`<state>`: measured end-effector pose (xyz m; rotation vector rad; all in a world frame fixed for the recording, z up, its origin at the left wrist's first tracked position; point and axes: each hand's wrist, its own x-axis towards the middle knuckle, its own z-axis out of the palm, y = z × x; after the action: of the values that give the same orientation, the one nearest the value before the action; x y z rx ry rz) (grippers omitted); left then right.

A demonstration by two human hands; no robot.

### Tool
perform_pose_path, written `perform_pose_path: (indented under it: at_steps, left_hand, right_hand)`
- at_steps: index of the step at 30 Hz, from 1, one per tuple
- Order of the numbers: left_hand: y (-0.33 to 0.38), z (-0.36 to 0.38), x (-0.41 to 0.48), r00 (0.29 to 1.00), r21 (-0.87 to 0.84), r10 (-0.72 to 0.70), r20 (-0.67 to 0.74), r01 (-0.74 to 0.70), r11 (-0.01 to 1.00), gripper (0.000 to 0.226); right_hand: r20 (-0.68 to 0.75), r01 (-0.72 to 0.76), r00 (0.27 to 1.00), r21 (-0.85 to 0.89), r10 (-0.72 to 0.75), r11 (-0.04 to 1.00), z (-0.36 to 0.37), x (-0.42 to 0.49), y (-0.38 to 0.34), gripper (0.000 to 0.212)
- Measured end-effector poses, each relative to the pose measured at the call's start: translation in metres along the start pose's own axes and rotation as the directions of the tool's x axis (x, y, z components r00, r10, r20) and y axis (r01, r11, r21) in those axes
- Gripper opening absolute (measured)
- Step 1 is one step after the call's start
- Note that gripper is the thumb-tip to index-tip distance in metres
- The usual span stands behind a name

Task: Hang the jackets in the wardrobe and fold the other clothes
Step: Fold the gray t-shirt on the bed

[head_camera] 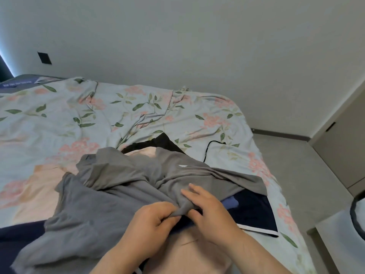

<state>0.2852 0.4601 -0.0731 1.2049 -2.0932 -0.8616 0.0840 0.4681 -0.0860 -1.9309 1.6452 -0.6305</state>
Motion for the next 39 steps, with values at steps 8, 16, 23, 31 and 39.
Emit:
perform_pose_path:
  at_steps: [8, 16, 23, 31, 39]
  left_hand:
    - [0.031, 0.034, -0.034, 0.974, -0.023, 0.086, 0.212, -0.083, 0.996, 0.022]
    - [0.017, 0.049, -0.058, 0.984, 0.221, 0.171, 0.042, -0.176, 0.959, 0.040]
    - [0.006, 0.053, -0.041, 0.984, 0.591, -0.094, -0.150, 0.165, 0.790, 0.081]
    - [0.026, 0.064, -0.043, 0.962, 0.325, -0.274, 0.021, 0.252, 0.911, 0.032]
    - [0.066, 0.079, -0.079, 0.946, -0.001, 0.323, 0.040, -0.323, 0.946, 0.020]
  right_hand:
    - [0.099, -0.071, 0.991, -0.171, 0.089, 0.983, -0.036, -0.085, 0.021, 0.011]
    - [0.215, -0.323, 0.898, -0.269, 0.383, 0.908, -0.052, -0.171, 0.039, 0.034]
    - [0.301, -0.425, 0.724, -0.515, 0.621, 0.745, -0.069, -0.205, 0.049, 0.023]
    - [0.277, -0.484, 0.791, -0.261, 0.545, 0.835, -0.063, -0.199, 0.038, 0.030]
    - [0.215, -0.478, 0.831, 0.746, 0.513, 0.463, -0.019, -0.159, 0.010, 0.025]
